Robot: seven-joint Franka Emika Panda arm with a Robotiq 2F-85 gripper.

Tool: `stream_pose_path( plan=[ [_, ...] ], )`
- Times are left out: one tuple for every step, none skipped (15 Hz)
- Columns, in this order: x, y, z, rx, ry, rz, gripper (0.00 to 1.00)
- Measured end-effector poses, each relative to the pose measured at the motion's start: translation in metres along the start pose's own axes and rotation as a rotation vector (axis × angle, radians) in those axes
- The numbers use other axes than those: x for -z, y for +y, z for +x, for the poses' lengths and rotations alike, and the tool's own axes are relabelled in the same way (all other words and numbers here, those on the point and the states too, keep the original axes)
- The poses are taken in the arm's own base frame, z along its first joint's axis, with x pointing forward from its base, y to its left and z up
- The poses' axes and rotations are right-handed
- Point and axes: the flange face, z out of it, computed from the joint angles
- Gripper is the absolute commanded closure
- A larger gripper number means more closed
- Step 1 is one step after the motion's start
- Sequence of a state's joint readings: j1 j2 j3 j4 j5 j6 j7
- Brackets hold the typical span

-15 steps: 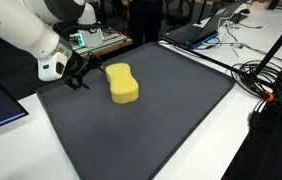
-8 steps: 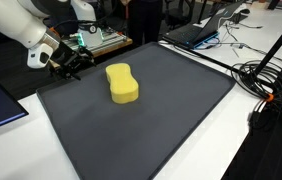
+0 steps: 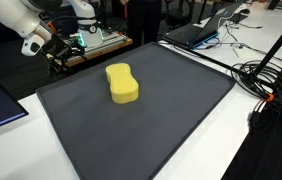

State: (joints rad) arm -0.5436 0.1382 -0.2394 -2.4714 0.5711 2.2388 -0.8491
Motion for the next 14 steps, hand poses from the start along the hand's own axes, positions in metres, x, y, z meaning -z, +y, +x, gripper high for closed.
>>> stream_pose_path(
  plan=[
    [0.001,-0.003,-0.009,-0.003,0.016,-0.013,0.0],
    [0.002,-0.008,-0.016,-0.002,0.031,-0.025,0.0],
    [0.002,-0.015,-0.023,-0.001,0.048,-0.04,0.0],
    [0.002,-0.024,-0.029,0.006,0.065,-0.057,0.0],
    [0.003,-0.034,-0.034,0.014,0.083,-0.077,0.0],
    [0.003,-0.045,-0.039,0.026,0.101,-0.104,0.0],
    [0.004,-0.057,-0.043,0.039,0.117,-0.132,0.0],
    [0.004,-0.07,-0.047,0.058,0.131,-0.163,0.0],
    [0.008,-0.082,-0.046,0.082,0.143,-0.193,0.0],
    [0.015,-0.095,-0.04,0.107,0.152,-0.223,0.0],
    [0.021,-0.108,-0.034,0.135,0.155,-0.255,0.0],
    [0.027,-0.122,-0.029,0.167,0.156,-0.29,0.0],
    [0.032,-0.136,-0.026,0.203,0.154,-0.324,0.0],
    [0.036,-0.151,-0.024,0.243,0.148,-0.356,0.0]
  ],
)
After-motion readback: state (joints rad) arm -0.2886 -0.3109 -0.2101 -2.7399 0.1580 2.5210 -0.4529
